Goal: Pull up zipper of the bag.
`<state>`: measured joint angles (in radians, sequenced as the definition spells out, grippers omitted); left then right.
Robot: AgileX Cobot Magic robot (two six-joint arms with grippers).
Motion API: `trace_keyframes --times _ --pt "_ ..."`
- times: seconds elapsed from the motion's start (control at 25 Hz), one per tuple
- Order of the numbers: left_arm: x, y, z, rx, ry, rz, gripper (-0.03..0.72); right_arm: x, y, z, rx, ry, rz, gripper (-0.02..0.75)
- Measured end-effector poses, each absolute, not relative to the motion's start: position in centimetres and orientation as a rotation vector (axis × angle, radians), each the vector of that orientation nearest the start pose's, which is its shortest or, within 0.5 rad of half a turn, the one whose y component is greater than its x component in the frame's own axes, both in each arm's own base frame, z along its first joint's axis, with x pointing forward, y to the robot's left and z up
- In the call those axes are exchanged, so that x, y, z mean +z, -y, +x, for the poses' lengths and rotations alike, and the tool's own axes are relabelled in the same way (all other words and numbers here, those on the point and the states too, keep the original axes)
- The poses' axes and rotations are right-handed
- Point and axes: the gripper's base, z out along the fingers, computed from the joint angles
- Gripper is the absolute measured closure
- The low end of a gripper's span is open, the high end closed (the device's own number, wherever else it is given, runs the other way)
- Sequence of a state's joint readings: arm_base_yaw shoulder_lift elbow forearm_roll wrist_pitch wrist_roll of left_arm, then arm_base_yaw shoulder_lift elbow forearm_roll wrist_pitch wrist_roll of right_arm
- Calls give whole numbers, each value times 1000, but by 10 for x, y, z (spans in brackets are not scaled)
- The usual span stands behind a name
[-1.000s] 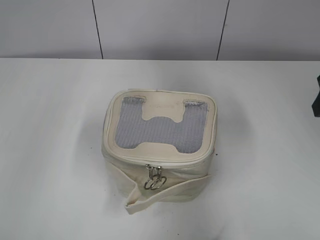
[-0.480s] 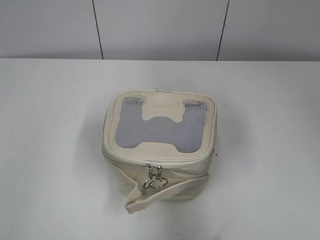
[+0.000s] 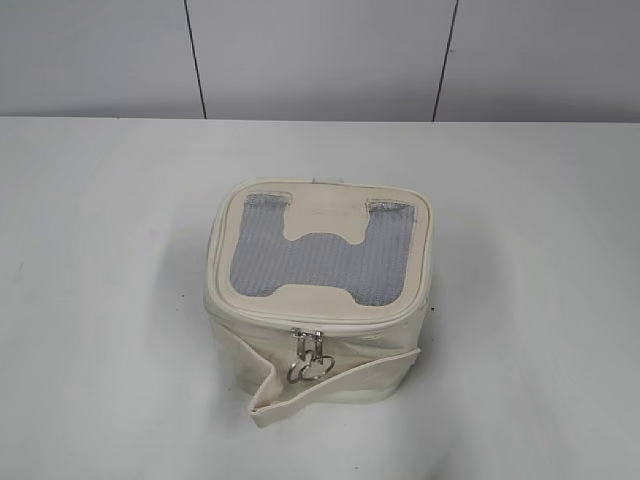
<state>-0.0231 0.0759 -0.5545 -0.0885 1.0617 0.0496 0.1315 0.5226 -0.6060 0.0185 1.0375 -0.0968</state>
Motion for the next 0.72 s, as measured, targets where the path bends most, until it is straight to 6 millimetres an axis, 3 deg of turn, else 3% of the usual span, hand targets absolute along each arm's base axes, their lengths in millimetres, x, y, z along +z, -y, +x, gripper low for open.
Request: trace_keyframes --times 0.2,0.4,0.72 --pt "292 9 -13 -79 -1975 151 319 275 -11 42 96 -2319 -257 152" --pt "292 10 -13 -88 -1975 159 319 279 -7 16 100 -2150 -244 152" --pt "290 8 -12 -58 -1982 164 319 279 -6 3 100 -2071 -238 152"
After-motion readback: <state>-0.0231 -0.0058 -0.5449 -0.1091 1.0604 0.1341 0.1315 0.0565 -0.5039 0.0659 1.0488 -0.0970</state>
